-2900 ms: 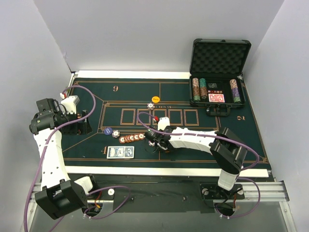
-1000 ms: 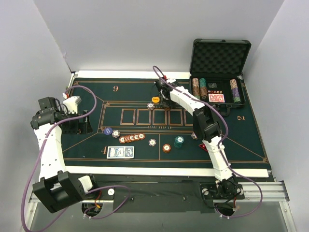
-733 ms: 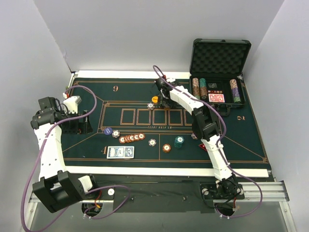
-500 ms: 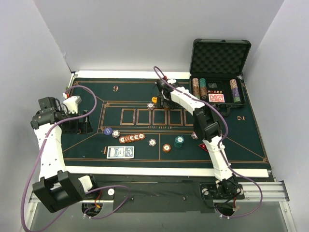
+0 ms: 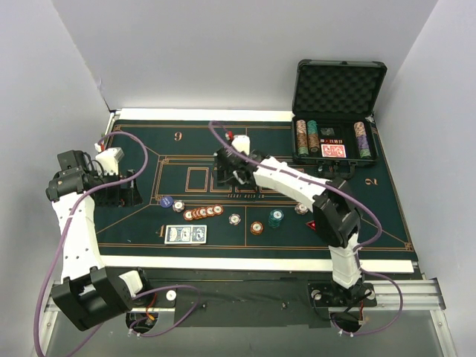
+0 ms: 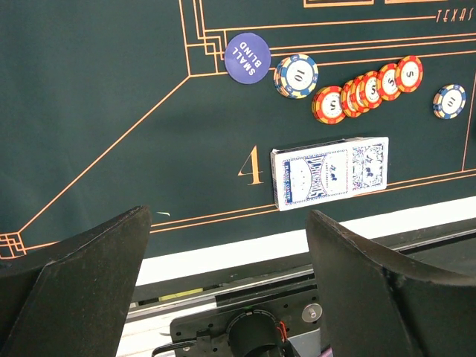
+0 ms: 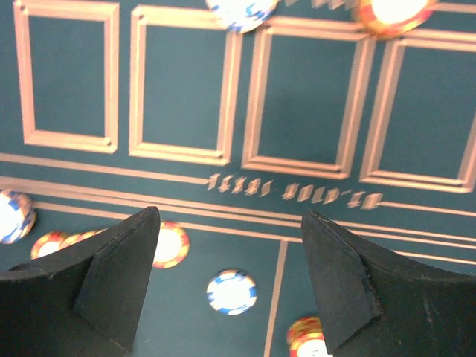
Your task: Distribute texas hold em gaming equipment
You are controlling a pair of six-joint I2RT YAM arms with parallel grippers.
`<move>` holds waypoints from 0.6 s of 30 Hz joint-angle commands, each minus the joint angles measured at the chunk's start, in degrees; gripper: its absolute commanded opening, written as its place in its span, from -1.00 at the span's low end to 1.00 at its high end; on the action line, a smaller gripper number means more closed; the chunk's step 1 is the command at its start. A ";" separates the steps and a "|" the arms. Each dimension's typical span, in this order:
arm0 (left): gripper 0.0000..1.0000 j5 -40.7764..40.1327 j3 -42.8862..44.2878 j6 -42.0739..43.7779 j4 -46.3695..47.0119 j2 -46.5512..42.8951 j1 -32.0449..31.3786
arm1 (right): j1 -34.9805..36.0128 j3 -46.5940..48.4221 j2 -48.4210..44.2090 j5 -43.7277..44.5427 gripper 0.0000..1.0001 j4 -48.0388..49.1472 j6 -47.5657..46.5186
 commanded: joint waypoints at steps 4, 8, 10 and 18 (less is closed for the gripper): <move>0.93 -0.51 1.50 -0.24 -0.54 -1.92 0.77 | 7.06 -3.43 4.89 -7.13 0.45 4.06 6.84; 0.93 -1.04 1.68 0.20 -0.89 -2.54 0.94 | 9.26 -1.94 7.00 -7.23 0.44 3.09 8.07; 0.93 -1.13 1.77 0.37 -1.07 -2.71 1.03 | 9.52 -1.50 7.71 -7.22 0.43 2.65 8.42; 0.93 -1.04 1.85 0.99 -1.59 -2.89 1.38 | 9.52 -0.27 10.43 -7.14 0.39 1.77 8.43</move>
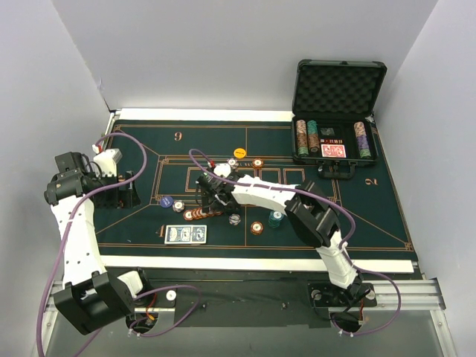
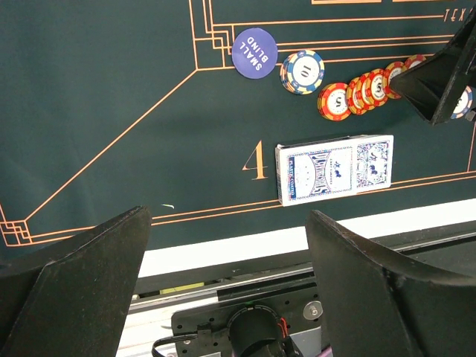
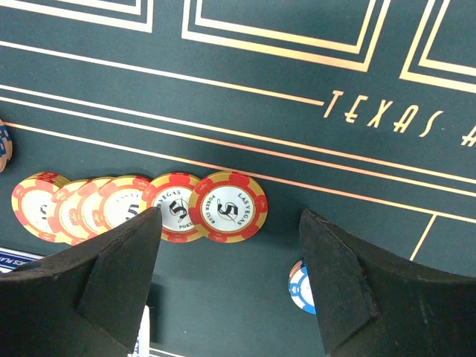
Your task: Distribute texas hold em gaming equipment
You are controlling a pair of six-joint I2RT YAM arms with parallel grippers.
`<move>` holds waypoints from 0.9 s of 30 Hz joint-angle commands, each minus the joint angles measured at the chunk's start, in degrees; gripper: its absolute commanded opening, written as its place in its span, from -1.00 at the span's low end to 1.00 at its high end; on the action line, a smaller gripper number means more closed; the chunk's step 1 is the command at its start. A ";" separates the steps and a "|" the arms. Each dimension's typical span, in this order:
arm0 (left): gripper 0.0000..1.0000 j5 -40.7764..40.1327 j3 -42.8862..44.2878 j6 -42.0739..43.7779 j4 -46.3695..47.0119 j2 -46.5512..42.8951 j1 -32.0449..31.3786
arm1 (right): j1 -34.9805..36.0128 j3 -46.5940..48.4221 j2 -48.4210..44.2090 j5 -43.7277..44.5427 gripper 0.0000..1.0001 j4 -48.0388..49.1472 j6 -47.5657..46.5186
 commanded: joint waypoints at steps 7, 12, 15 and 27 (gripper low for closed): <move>0.93 -0.28 1.77 2.00 -0.65 -1.41 1.30 | 0.70 4.53 3.73 -2.03 0.31 -2.01 0.93; 0.93 -0.02 1.15 2.09 -0.39 -1.40 1.65 | 2.19 7.43 5.05 -3.26 0.27 -2.19 1.80; 0.93 0.07 0.80 2.26 -0.22 -1.32 1.91 | 2.98 8.66 5.32 -3.70 0.25 -2.19 2.42; 0.93 0.25 0.01 3.14 -0.13 -2.02 2.97 | 6.32 16.66 9.53 -5.55 0.22 -3.76 3.04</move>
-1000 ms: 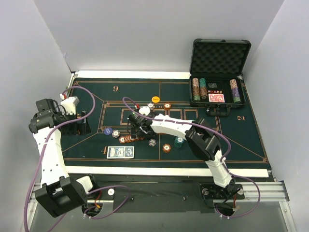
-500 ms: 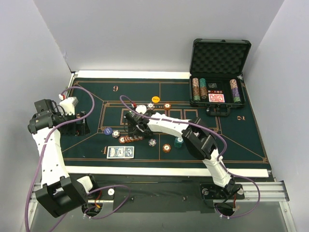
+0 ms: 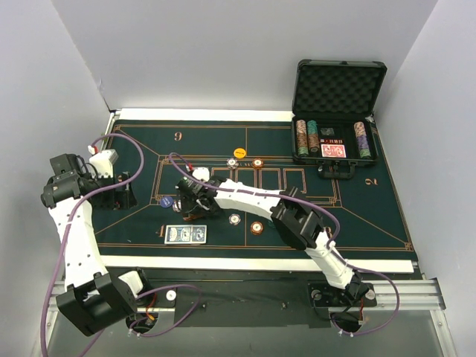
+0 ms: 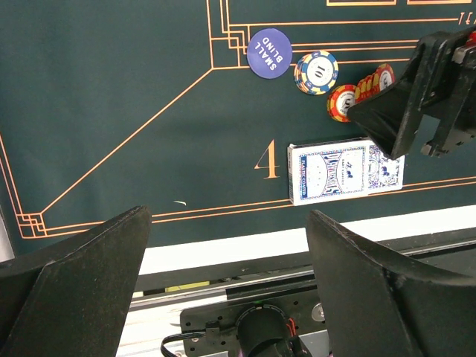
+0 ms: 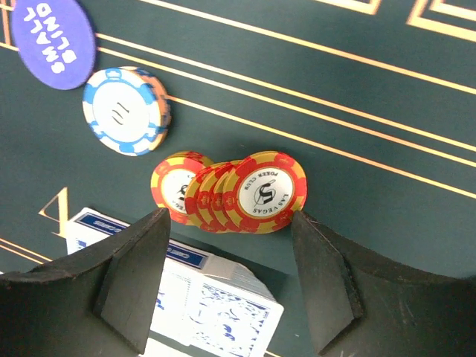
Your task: Distribute texas hold em gaming equipment
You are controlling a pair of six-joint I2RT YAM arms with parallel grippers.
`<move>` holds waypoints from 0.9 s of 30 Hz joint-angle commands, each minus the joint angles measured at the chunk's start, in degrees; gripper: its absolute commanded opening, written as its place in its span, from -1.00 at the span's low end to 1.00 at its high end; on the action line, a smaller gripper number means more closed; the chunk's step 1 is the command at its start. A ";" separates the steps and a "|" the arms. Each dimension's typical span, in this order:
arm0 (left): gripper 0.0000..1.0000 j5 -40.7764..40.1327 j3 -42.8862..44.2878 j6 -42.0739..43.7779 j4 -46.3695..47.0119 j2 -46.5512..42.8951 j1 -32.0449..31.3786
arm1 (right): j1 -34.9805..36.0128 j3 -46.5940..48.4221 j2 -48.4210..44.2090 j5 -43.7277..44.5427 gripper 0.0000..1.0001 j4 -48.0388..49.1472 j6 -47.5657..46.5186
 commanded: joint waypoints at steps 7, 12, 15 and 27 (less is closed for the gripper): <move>0.93 0.47 -0.25 1.81 0.07 -1.36 1.42 | 2.26 7.04 3.25 -1.57 0.22 -3.82 -0.31; 0.93 0.99 -0.08 1.72 -0.02 -1.19 1.59 | 2.18 6.60 0.27 0.18 0.22 -6.18 -2.32; 0.93 1.34 -0.08 1.64 -0.02 -1.28 1.60 | 2.26 4.06 -2.46 1.85 0.22 -7.86 -3.47; 0.93 2.75 -0.08 1.46 -0.37 -1.71 1.51 | 1.56 -16.84 -22.59 13.52 0.39 -8.30 -3.91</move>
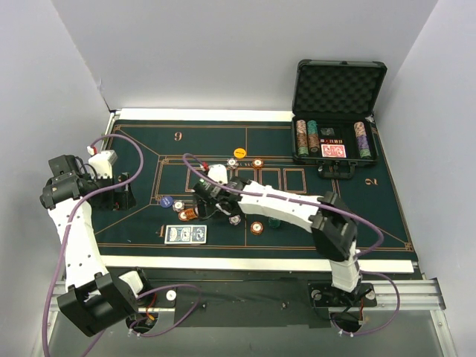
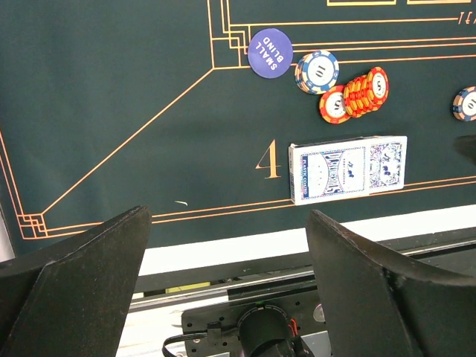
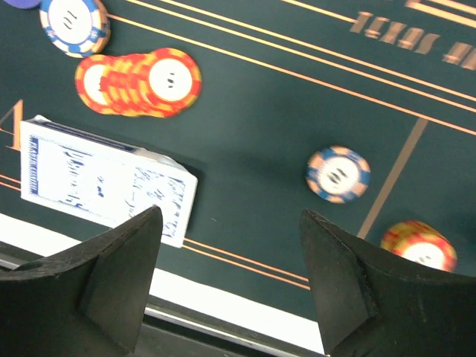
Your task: Distribute texas hold em gaming equipment
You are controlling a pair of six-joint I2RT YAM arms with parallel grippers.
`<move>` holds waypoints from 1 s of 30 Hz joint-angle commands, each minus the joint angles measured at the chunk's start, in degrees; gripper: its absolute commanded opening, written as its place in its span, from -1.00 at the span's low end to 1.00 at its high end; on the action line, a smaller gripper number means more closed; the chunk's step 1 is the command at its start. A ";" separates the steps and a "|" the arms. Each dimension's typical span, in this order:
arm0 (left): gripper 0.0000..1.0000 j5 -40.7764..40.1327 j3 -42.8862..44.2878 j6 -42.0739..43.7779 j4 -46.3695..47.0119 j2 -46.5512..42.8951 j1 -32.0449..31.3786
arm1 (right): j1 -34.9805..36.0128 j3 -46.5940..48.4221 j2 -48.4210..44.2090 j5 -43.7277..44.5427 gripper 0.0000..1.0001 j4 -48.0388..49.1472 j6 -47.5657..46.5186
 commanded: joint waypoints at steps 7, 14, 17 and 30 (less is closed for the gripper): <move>0.93 2.67 0.42 0.26 -0.77 -1.39 0.41 | -2.54 -14.92 -11.49 12.84 0.48 -3.45 2.34; 0.93 2.58 0.69 0.43 -1.03 -1.21 0.42 | -1.57 -22.82 -15.70 18.29 0.54 -2.75 9.72; 0.93 2.67 0.95 0.43 -1.12 -1.12 0.41 | -1.40 -27.04 -17.29 19.00 0.54 -1.61 11.31; 0.93 2.40 2.36 0.52 -2.00 -0.95 0.41 | -0.69 -34.61 -16.68 14.43 0.51 5.86 13.69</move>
